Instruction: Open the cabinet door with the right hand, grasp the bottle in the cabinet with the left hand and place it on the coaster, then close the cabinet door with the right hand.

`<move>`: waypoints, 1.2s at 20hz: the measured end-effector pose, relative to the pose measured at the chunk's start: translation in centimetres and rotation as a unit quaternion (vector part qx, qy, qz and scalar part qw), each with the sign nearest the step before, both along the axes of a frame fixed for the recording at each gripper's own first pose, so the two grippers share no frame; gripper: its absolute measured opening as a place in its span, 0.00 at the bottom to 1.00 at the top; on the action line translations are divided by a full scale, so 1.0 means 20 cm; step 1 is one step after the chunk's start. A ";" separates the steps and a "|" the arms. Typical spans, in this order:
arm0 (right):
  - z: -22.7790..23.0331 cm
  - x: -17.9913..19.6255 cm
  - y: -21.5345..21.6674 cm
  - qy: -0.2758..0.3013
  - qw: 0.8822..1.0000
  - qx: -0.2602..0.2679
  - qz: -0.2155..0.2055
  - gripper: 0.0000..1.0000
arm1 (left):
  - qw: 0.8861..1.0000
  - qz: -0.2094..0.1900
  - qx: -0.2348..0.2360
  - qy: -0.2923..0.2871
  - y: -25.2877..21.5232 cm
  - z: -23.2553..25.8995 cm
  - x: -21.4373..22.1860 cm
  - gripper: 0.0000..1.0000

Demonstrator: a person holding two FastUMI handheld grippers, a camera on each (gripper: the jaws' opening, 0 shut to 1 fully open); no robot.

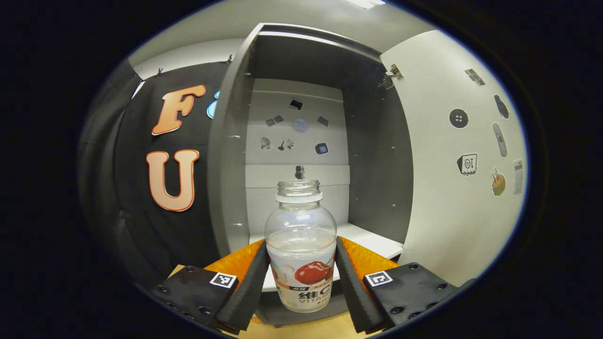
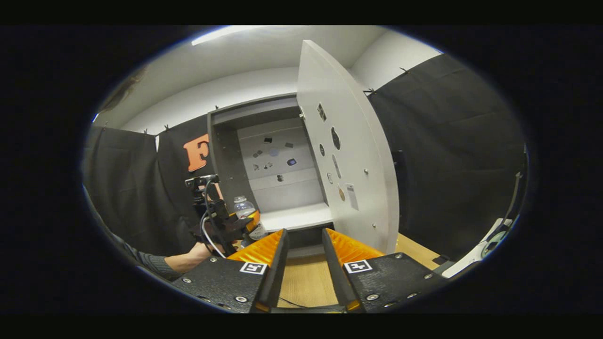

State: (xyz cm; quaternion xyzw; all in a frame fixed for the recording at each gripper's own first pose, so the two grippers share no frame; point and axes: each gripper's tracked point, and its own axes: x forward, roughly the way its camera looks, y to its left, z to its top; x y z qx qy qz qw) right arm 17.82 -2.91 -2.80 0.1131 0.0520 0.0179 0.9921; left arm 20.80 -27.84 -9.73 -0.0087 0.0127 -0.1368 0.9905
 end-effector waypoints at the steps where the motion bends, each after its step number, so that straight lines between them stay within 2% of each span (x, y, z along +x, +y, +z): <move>1: 0.00 -0.01 0.02 0.002 1.000 0.003 0.007 0.46 | 1.000 0.006 0.003 0.004 0.04 -0.03 -0.08 0.84; 6: -0.04 -0.08 0.06 0.021 0.999 0.002 0.036 0.46 | 0.999 0.024 0.027 0.024 0.20 -0.29 -0.40 0.85; 11: -0.08 -0.13 0.11 0.042 0.998 0.011 0.055 0.46 | 0.996 0.037 0.059 0.054 0.30 -0.71 -0.64 0.84; 19: -0.20 -0.14 0.17 0.101 0.993 0.008 0.068 0.46 | 0.989 0.051 0.050 0.128 0.38 -1.23 -0.78 0.84; 24: -0.26 -0.10 0.21 0.123 0.989 0.019 0.078 0.46 | 0.987 0.068 0.044 0.137 0.46 -1.38 -0.77 0.84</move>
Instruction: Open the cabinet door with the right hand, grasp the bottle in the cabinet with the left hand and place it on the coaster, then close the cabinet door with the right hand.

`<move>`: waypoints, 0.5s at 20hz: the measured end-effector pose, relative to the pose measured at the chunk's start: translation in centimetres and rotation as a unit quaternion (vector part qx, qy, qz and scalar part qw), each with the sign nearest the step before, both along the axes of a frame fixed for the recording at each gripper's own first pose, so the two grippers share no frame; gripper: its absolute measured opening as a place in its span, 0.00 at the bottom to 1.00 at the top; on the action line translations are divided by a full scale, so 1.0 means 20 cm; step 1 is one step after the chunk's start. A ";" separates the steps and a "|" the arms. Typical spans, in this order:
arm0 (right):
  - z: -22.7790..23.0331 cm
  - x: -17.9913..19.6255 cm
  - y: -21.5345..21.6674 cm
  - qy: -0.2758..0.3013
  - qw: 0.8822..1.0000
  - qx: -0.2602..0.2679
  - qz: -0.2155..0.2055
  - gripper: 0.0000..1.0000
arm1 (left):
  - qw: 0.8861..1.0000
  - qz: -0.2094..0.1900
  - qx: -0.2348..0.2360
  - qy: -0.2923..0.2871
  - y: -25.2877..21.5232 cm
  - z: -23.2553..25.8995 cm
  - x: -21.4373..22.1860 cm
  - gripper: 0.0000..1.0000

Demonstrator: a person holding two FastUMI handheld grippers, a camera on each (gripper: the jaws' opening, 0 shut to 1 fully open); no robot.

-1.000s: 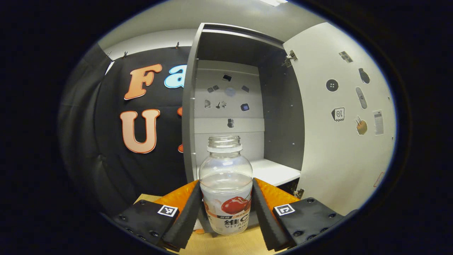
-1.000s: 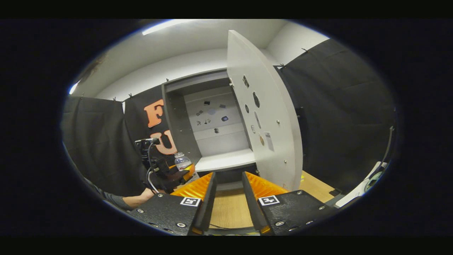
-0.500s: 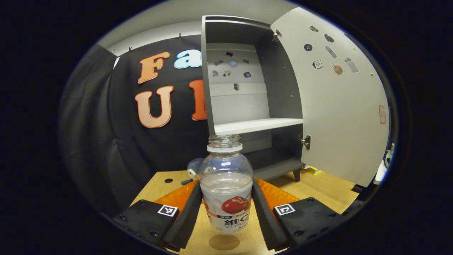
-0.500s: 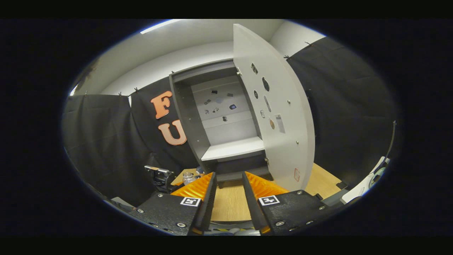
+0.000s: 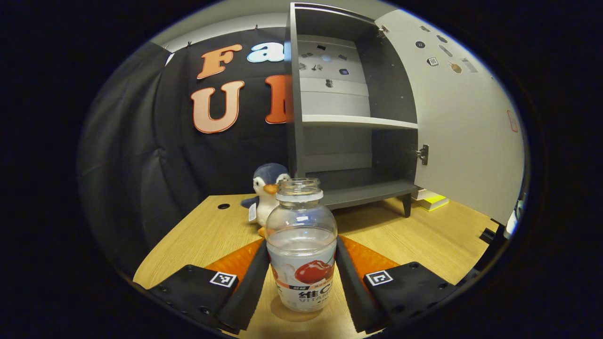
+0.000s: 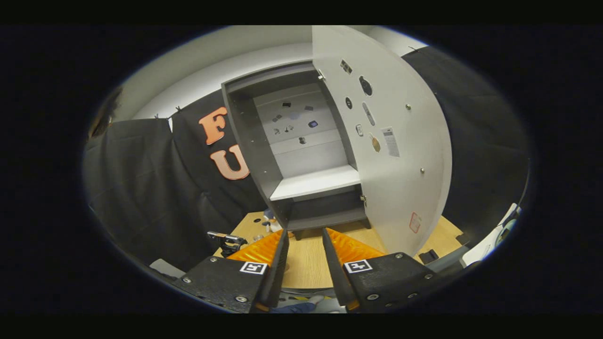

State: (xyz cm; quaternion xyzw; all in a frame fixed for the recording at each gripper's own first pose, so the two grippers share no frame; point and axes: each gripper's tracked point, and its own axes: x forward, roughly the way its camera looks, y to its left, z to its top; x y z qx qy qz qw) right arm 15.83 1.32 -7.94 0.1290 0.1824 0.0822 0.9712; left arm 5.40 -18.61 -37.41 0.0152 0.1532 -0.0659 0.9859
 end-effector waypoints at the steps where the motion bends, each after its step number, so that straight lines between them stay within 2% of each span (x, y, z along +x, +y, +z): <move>1: -0.02 0.00 0.00 0.007 1.000 0.000 0.000 0.46 | 1.000 0.001 0.001 -0.003 0.01 -0.02 0.03 0.84; 9: -0.11 0.02 0.06 0.038 0.999 -0.007 0.014 0.46 | 1.000 0.011 0.002 0.014 0.05 -0.20 0.04 0.84; 10: -0.12 0.02 0.06 0.041 0.999 -0.008 0.014 0.46 | 1.000 0.010 0.003 0.000 0.06 -0.17 0.06 0.84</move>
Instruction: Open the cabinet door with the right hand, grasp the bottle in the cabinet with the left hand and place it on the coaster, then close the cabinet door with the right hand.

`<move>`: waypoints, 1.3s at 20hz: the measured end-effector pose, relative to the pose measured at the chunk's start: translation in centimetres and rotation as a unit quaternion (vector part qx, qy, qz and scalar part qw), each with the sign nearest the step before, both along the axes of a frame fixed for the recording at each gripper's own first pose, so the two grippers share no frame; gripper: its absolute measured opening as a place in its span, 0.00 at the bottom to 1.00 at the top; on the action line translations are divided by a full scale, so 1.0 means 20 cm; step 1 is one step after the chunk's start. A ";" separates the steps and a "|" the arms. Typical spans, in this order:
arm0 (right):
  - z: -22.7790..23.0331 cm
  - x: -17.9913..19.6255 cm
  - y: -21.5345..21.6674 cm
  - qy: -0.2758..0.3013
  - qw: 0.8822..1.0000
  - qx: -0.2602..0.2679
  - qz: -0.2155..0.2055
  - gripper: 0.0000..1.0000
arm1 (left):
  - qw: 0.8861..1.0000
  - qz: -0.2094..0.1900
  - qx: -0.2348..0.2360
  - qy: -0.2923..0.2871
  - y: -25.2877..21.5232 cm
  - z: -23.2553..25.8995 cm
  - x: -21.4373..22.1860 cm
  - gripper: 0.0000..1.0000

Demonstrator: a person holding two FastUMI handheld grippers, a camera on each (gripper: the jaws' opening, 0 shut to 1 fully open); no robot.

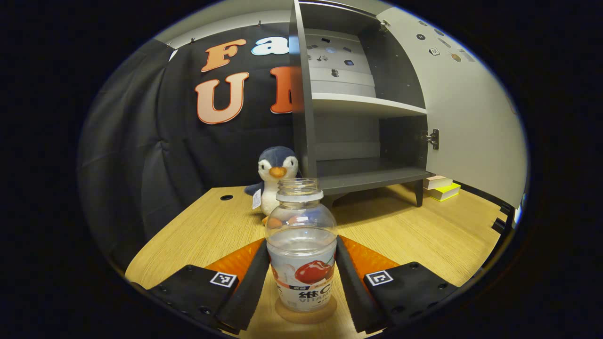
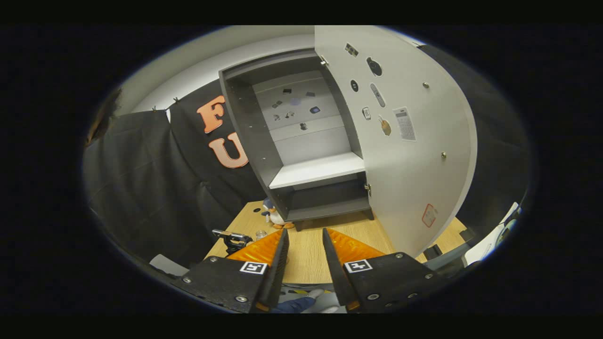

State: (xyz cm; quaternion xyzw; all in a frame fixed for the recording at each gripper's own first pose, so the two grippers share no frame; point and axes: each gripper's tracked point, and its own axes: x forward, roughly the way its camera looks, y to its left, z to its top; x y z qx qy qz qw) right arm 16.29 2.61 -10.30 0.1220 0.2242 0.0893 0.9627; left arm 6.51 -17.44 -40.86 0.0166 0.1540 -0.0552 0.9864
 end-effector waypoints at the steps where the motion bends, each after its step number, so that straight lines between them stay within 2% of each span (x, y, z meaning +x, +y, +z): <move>1: -0.01 0.00 0.00 0.003 1.000 -0.001 0.001 0.46 | 1.000 -0.002 0.007 0.002 -0.01 -0.01 -0.01 0.85; 7: -0.04 -0.01 0.04 0.009 1.000 0.007 0.007 0.46 | 1.000 -0.007 0.019 -0.001 -0.01 0.00 -0.08 0.84; 10: -0.05 -0.01 0.05 0.014 1.000 0.007 0.007 0.46 | 0.999 -0.001 0.036 0.015 0.02 -0.06 -0.10 0.87; 15: -0.08 -0.03 0.07 0.019 1.000 0.009 0.013 0.46 | 0.999 0.003 0.031 0.023 0.05 -0.08 -0.14 0.98; 26: -0.07 -0.06 0.08 0.008 1.000 0.015 0.015 0.46 | 1.000 0.005 0.026 0.006 0.06 0.08 -0.19 0.97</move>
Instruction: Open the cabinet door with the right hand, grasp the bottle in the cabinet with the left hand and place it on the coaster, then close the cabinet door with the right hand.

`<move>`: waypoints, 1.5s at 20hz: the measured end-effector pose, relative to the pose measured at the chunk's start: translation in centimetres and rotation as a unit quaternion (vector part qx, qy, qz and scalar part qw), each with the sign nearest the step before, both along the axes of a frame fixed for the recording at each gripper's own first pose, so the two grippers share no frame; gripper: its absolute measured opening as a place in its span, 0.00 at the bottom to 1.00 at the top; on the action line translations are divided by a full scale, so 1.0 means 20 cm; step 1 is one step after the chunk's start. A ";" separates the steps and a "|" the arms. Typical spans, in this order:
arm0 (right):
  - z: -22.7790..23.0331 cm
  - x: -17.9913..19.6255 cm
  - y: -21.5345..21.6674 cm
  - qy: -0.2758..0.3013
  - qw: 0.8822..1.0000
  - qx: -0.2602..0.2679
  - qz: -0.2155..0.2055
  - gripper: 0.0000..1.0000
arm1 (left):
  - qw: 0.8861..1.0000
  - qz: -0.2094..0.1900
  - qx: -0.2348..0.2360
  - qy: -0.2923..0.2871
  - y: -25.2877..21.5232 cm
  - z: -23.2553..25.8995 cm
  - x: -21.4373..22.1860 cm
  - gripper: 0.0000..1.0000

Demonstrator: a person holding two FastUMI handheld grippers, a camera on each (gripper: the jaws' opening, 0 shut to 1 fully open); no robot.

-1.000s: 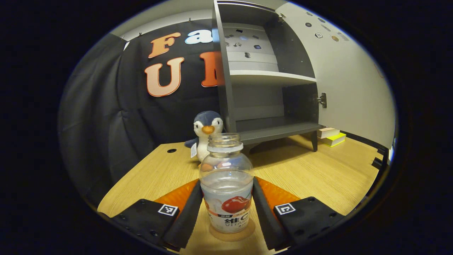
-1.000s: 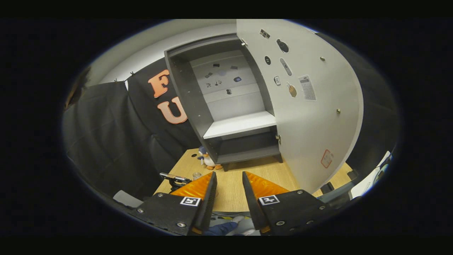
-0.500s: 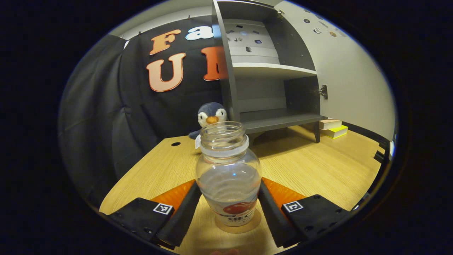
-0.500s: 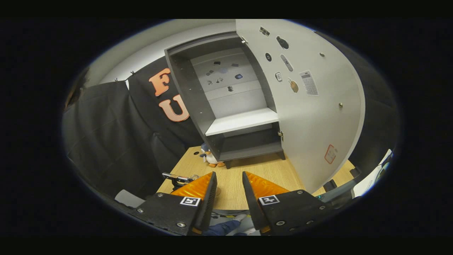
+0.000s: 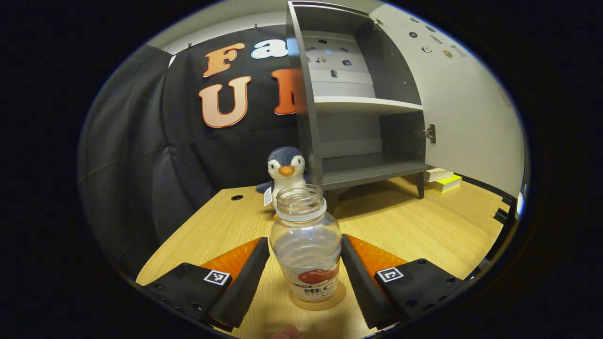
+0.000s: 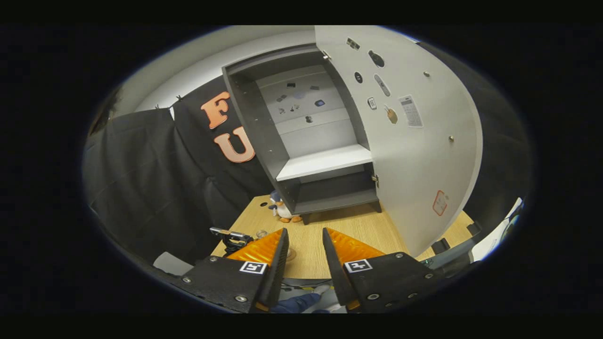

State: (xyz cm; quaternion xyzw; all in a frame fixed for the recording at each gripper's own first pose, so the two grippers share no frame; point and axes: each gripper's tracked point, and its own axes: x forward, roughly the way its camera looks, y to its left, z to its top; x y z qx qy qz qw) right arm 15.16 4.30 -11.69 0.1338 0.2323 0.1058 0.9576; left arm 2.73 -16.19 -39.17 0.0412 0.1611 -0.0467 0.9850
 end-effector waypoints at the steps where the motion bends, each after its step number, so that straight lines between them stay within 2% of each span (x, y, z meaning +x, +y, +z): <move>1: 0.01 0.00 0.00 -0.003 1.000 0.002 -0.001 0.46 | 1.000 -0.002 0.000 -0.006 -0.01 0.04 -0.01 0.98; 8: 0.10 -0.05 -0.07 -0.038 0.999 0.013 -0.013 0.46 | 0.999 -0.014 0.005 -0.036 -0.09 0.32 -0.13 0.99; 9: 0.12 -0.05 -0.09 -0.045 0.999 0.013 -0.015 0.46 | 0.999 -0.014 0.006 -0.039 -0.10 0.37 -0.15 0.97; 13: 0.19 -0.11 -0.21 -0.077 0.996 0.019 -0.032 0.46 | 0.998 -0.030 -0.013 -0.053 -0.18 0.61 -0.21 0.97; 19: 0.35 -0.15 -0.49 -0.128 0.989 0.013 -0.067 0.46 | 0.994 -0.047 -0.044 -0.083 -0.30 1.01 -0.20 0.97; 22: 0.44 -0.15 -0.70 -0.154 0.984 -0.012 -0.089 0.46 | 0.994 -0.045 -0.056 -0.080 -0.32 1.09 -0.17 0.99; 27: 0.48 -0.06 -1.08 -0.166 0.977 -0.052 -0.122 0.47 | 0.995 -0.048 -0.041 -0.075 -0.34 1.13 -0.17 0.94; 28: 0.49 -0.02 -1.12 -0.169 0.977 -0.049 -0.122 0.54 | 0.995 -0.049 -0.038 -0.077 -0.34 1.15 -0.16 0.94; 29: 0.49 0.02 -1.14 -0.173 0.977 -0.043 -0.118 0.53 | 0.995 -0.052 -0.035 -0.077 -0.35 1.16 -0.16 0.97; 30: 0.48 0.07 -1.17 -0.172 0.977 -0.040 -0.118 0.63 | 0.995 -0.052 -0.033 -0.076 -0.35 1.17 -0.16 0.97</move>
